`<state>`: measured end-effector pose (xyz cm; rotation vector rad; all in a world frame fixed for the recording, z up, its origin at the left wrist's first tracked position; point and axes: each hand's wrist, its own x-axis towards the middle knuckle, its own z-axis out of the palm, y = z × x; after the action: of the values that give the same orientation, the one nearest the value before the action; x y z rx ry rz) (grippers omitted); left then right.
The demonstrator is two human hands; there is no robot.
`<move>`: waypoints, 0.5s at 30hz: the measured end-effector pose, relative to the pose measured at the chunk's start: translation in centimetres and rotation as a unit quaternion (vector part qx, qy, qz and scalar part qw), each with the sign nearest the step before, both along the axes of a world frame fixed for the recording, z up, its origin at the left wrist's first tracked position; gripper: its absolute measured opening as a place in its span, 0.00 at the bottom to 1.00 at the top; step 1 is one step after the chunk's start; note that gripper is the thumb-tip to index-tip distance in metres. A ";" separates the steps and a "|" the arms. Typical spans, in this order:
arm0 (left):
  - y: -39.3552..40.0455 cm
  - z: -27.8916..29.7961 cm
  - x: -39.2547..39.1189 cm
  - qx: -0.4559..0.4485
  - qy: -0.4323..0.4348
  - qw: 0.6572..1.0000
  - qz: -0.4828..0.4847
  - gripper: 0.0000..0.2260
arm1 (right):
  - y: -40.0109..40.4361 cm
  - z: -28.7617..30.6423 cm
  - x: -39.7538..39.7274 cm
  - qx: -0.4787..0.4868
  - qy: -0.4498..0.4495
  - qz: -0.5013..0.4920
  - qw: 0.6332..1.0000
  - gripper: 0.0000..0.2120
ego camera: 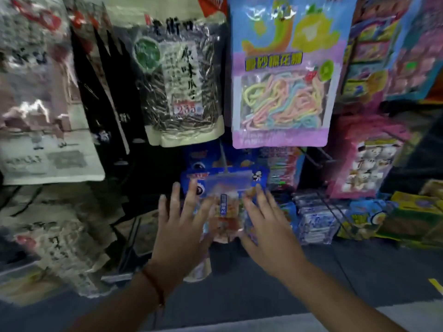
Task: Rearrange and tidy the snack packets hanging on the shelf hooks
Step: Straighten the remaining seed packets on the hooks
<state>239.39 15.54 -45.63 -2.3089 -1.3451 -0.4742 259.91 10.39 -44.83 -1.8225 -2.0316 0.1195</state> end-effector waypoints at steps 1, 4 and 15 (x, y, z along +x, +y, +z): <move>0.8 -1.0 0.0 0.023 -0.013 1.000 0.001 0.31 | 0.6 -1.4 -0.2 0.031 -0.005 -0.003 1.000 0.35; 3.3 -3.2 0.0 0.073 -0.040 0.997 -0.005 0.35 | 2.4 -4.5 -0.7 0.110 0.003 -0.021 0.994 0.35; 8.6 -5.0 1.8 0.032 -0.109 0.993 0.001 0.39 | 9.6 -6.7 -1.1 0.192 0.178 0.003 0.965 0.38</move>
<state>241.22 24.18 -50.63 -2.2550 -1.4084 -0.7777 258.80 19.95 -51.54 -1.4377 -1.6730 0.0459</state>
